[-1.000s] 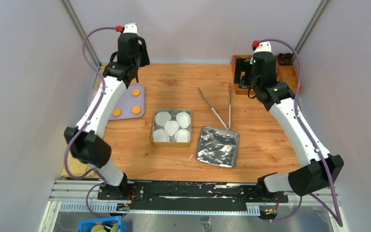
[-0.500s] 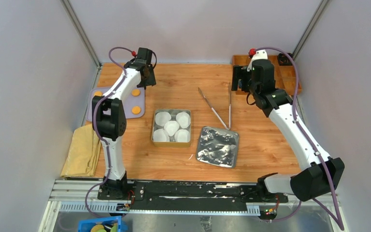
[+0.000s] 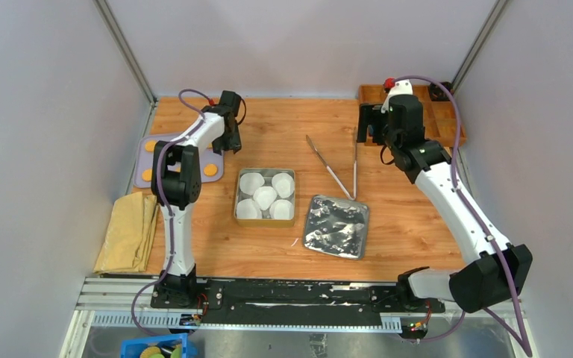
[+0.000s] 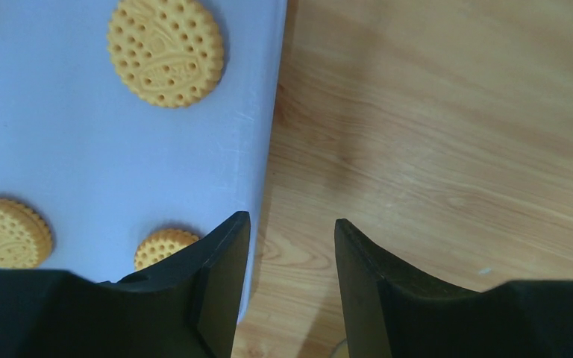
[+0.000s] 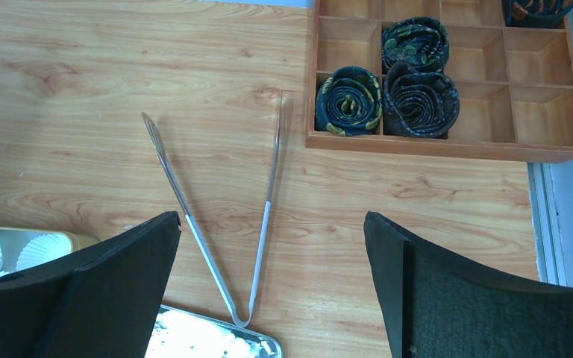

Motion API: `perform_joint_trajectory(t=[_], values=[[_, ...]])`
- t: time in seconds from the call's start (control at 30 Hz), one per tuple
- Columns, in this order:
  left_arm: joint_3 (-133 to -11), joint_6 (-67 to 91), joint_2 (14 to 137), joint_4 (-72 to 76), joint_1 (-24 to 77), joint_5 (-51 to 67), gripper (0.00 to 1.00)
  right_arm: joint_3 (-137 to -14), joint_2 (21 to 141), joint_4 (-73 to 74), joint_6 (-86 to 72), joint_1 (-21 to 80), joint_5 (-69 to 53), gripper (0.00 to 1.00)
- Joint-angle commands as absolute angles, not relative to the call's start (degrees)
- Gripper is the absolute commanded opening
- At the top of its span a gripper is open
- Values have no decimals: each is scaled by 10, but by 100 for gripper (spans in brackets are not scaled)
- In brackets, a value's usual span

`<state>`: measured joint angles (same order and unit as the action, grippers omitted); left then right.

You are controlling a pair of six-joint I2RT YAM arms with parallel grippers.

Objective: Pack the cookies

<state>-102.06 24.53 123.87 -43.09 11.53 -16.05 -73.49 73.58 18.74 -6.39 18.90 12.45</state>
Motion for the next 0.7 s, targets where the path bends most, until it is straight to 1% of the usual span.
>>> perform_joint_trajectory(t=[0.0,0.07,0.23,0.27,0.3,0.43,0.53,0.57,0.67], values=[[-1032,255,1269,-462,114,-190,52,-723,707,178,-66,195,125,100],[-1034,251,1276,-466,110,-188,54,-720,704,177,-66,195,127,100],[-1035,252,1282,-468,97,-180,55,-714,702,172,-71,194,122,100],[-1036,251,1283,-468,96,-177,52,-712,701,172,-72,195,121,100],[-1038,249,1286,-468,96,-173,47,-711,701,172,-73,195,122,100],[-1055,246,1300,-469,96,-145,24,-708,698,162,-78,195,124,100],[-1070,247,1312,-473,96,-120,9,-708,695,158,-82,195,124,100],[-1075,248,1315,-473,96,-115,6,-708,694,157,-82,195,124,100],[-1099,249,1323,-474,99,-99,3,-705,693,152,-87,195,122,100]])
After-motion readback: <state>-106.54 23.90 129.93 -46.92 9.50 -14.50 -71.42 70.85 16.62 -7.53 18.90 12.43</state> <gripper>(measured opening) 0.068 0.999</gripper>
